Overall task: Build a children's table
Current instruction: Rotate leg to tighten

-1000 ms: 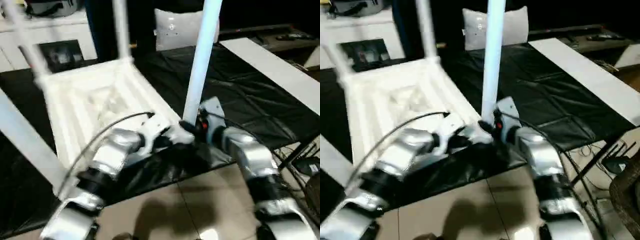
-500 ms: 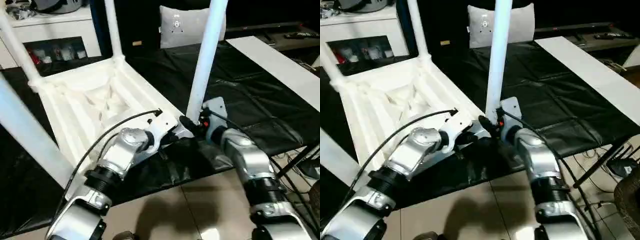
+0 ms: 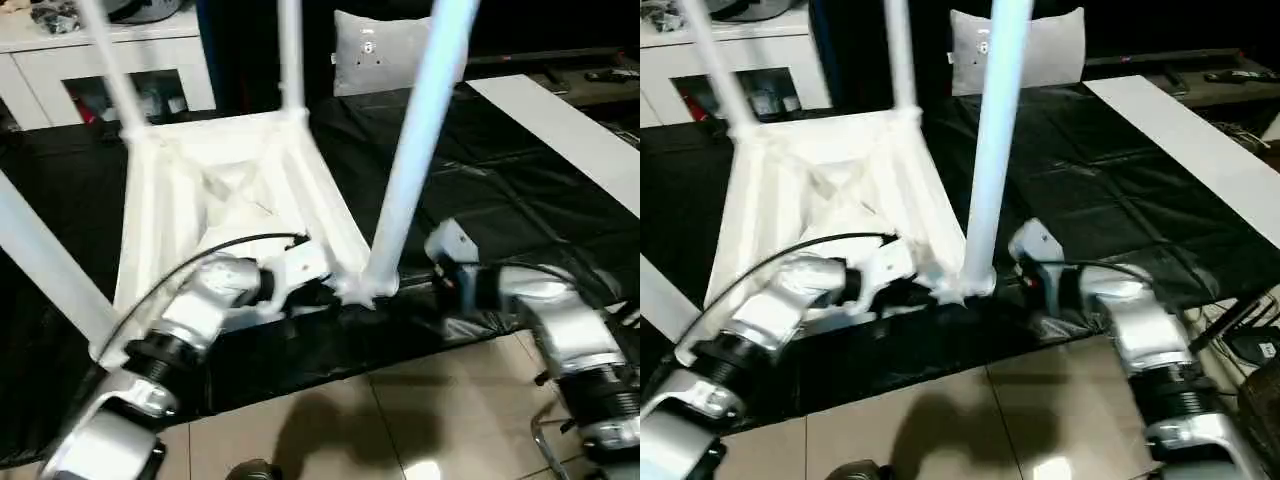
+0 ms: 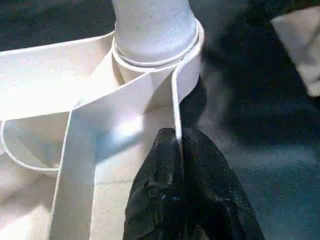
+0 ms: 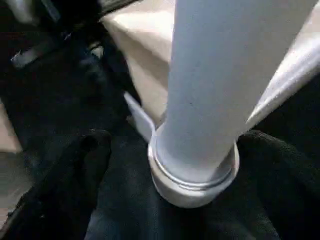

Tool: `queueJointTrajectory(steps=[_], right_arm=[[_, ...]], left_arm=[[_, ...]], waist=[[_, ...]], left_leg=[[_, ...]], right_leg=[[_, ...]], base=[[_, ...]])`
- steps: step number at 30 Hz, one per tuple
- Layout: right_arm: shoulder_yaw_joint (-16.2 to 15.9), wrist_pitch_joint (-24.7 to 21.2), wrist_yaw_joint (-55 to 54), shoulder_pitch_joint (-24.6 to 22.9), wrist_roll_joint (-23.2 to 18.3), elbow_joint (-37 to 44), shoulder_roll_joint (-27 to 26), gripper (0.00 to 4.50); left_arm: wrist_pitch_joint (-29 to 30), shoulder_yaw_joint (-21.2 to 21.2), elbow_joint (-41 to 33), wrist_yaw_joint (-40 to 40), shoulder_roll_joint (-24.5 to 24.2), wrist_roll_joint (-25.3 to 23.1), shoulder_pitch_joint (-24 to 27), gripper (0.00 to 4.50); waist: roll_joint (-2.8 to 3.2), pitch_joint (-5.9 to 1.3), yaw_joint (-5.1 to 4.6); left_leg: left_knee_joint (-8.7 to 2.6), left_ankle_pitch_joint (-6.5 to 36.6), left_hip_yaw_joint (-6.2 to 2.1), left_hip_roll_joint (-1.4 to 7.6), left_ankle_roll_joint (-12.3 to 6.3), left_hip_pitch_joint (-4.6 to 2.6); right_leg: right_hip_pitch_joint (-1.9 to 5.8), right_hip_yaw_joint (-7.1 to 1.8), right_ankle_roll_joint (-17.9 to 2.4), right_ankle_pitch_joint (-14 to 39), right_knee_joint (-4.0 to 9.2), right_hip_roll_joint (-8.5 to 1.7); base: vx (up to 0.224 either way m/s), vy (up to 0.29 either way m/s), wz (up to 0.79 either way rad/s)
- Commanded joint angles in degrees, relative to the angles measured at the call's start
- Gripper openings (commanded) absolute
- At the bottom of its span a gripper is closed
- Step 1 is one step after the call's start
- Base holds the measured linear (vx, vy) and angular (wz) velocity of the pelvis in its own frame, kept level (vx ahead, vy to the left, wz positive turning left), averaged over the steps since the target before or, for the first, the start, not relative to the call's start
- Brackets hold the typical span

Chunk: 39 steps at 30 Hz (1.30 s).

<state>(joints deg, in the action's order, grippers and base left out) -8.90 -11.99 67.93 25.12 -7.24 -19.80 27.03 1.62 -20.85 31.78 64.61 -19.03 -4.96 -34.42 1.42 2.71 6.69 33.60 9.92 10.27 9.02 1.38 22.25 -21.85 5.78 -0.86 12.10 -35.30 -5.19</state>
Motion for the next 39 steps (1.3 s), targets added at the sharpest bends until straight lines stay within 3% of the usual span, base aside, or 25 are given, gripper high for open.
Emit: queueJointTrajectory(steps=[1, 5, 9, 10, 17, 27, 31, 33, 36, 38, 39], right_arm=[[-1.13, 2.23, 4.95, 1.62, -1.05, -1.76, 0.84, 4.29], [-1.67, 3.14, 7.32, 2.61, -1.91, -2.96, 0.89, 4.16], [-2.47, 3.33, 8.64, 3.05, -2.49, -3.33, 0.43, 3.79], [-2.52, 3.29, 9.46, 2.97, -2.93, -3.32, 0.10, 3.52], [-2.93, 3.65, 11.78, 3.04, -3.41, -4.29, -0.23, 2.97], [-1.95, 1.72, 12.86, 2.84, -5.57, -3.91, -1.03, 2.12], [-1.75, -0.35, 11.46, 1.93, -6.72, -2.24, -2.10, 2.04], [-1.69, -3.04, 7.56, 0.73, -6.54, -0.63, -3.57, 1.99], [-0.91, -5.64, -0.97, 0.65, -4.61, -0.65, -7.06, 1.99], [-0.15, -8.61, -9.57, 1.35, -2.43, -1.46, -10.54, 1.99], [0.13, -9.93, -12.67, 1.65, -1.74, -1.74, -11.96, 1.99]], left_arm=[[-3.46, -3.54, -0.26, 6.89, -0.75, -0.03, -1.37, 0.00], [-4.75, -4.40, -1.96, 11.30, -1.88, 1.35, -1.10, 0.00], [-5.09, -4.91, -2.81, 13.61, -2.18, 2.22, -0.84, 0.00], [-5.42, -4.94, -2.76, 14.20, -2.15, 2.47, -0.81, 0.00], [-6.53, -5.04, -2.23, 15.74, -2.24, 2.47, -0.96, 0.00], [-7.19, -4.57, -1.66, 14.82, -2.27, 2.30, -0.97, 0.00], [-3.45, -3.35, -2.42, 11.54, -1.67, 2.38, -0.36, 0.00], [0.34, -1.65, -4.17, 6.13, 0.21, 2.44, 0.34, 0.00], [5.68, 0.25, -5.65, -0.54, 3.25, 2.34, 0.64, 0.00], [9.20, 1.09, -6.19, -4.73, 5.56, 2.01, 0.75, 0.00], [10.58, 1.38, -6.06, -6.53, 6.60, 1.78, 0.63, 0.00]], waist=[[-0.58, -3.62, -0.04], [-0.53, -3.68, 0.46], [-0.54, -3.67, 0.96], [-0.55, -3.71, 1.23], [-0.63, -3.75, 1.26], [-0.70, -3.82, 1.29], [-0.69, -3.70, 1.22], [-0.67, -3.60, 1.24], [-0.82, -3.22, 1.01], [-0.86, -3.04, 0.03], [-0.50, -3.03, -0.19]], left_leg=[[-3.56, 10.20, -1.66, 4.99, -5.07, -1.03], [-3.50, 9.34, -1.59, 5.22, -5.38, -1.21], [-3.50, 9.70, -1.49, 5.33, -5.04, -1.43], [-3.50, 9.81, -1.46, 5.32, -4.78, -1.38], [-3.50, 10.13, -1.50, 5.25, -4.20, -1.30], [-3.35, 8.95, -1.49, 5.21, -5.01, -1.21], [-3.45, 9.83, -1.47, 5.18, -4.47, -1.23], [-3.62, 10.42, -1.48, 5.39, -3.83, -1.36], [-3.80, 13.09, -1.55, 5.17, -2.14, -1.35], [-4.22, 14.88, -1.94, 4.94, -0.05, -1.13], [-4.24, 15.63, -2.03, 4.85, 0.51, -1.19]], right_leg=[[2.44, -3.64, -13.65, 5.55, 4.15, -5.09], [2.34, -3.61, -14.85, 4.38, 3.78, -5.08], [2.18, -3.72, -14.97, 4.67, 3.74, -5.15], [2.22, -3.74, -14.93, 4.69, 3.70, -5.22], [2.32, -3.73, -14.33, 5.66, 3.78, -5.32], [2.36, -3.62, -14.33, 5.23, 3.66, -5.16], [2.32, -3.65, -14.16, 6.59, 3.81, -5.20], [2.19, -3.80, -13.85, 7.91, 3.85, -5.28], [2.08, -3.86, -12.86, 13.61, 4.50, -5.40], [2.25, -3.75, -11.08, 18.39, 4.88, -5.40], [2.18, -3.67, -10.66, 19.58, 4.97, -5.41]], base=[[0.000, 0.000, 0.00], [0.000, 0.000, 0.00], [0.000, 0.000, 0.00], [0.000, 0.000, 0.00], [0.000, 0.000, 0.00], [0.000, 0.000, 0.00], [0.000, 0.000, 0.00], [0.000, 0.000, 0.00], [0.000, 0.000, 0.00], [0.000, 0.000, 0.00], [0.000, 0.000, 0.00]])
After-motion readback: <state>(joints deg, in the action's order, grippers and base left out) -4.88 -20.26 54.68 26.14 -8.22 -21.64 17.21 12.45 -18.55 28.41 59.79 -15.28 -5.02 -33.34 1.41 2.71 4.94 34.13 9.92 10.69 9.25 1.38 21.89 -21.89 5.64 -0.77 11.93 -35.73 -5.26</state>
